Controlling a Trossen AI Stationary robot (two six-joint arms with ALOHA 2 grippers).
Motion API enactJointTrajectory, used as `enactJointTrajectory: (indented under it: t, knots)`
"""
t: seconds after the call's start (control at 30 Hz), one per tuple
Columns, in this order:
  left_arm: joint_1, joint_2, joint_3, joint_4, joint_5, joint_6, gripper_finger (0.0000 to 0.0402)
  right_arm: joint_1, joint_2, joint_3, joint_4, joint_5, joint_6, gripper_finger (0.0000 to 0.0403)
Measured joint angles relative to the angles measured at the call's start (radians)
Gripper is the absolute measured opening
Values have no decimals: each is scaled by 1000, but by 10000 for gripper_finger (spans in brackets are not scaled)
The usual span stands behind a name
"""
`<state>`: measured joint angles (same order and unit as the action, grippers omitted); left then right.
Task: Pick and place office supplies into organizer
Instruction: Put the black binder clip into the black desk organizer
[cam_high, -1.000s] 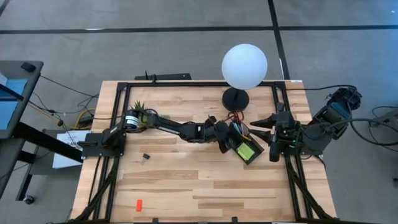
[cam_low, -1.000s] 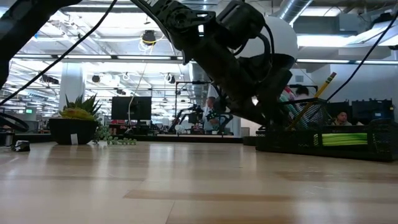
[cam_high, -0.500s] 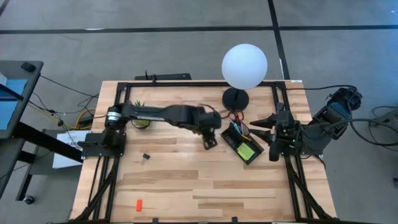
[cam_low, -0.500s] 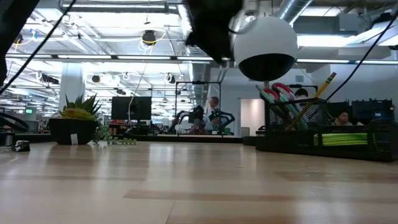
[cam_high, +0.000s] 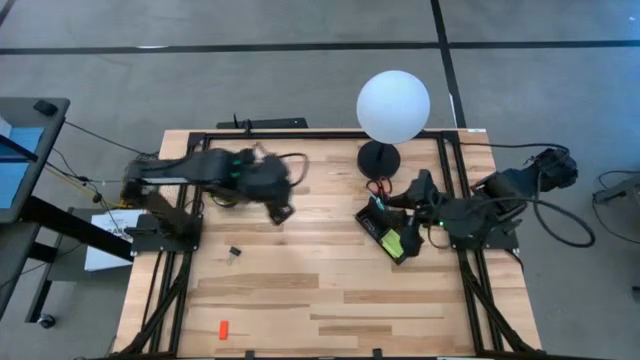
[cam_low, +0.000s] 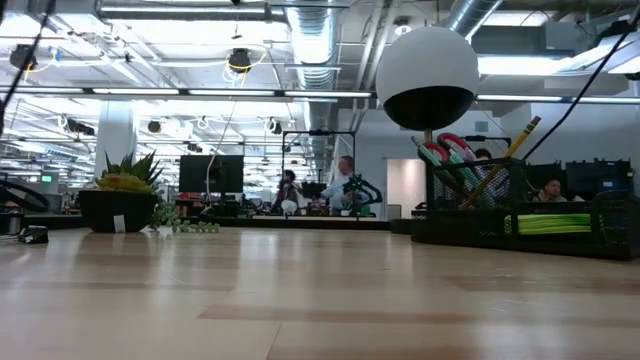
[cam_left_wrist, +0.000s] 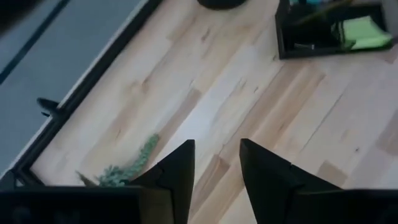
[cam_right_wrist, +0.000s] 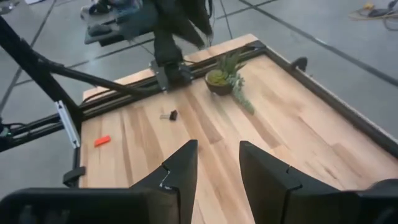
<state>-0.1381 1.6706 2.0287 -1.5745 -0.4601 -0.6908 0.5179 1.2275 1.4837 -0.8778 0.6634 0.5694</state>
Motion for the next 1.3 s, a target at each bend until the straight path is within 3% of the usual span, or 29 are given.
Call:
enactJointTrajectory:
  t: [0.2, 0.4, 0.63, 0.87, 1.13, 1.3]
  knots:
    - [-128, -266, -316, 6, -57, -271, 121, -50, 4, 0, 59, -12, -8, 113]
    - [-266, -487, -730, 150, 138, -651, 121, -104, 1, 0, 113, -12, -56, 113]
    - [-334, -560, -1093, 413, 248, -682, 121, -157, 26, 0, 161, -13, -71, 113]
    - [-332, -558, -1263, 515, 288, -651, 141, -168, 42, 0, 176, -45, -72, 113]
    - [-332, -558, -1373, 589, 310, -701, 203, -168, 56, 0, 175, -61, -72, 113]
    - [-332, -558, -1426, 668, 297, -735, 213, -167, 67, -1, 175, -63, -72, 113]
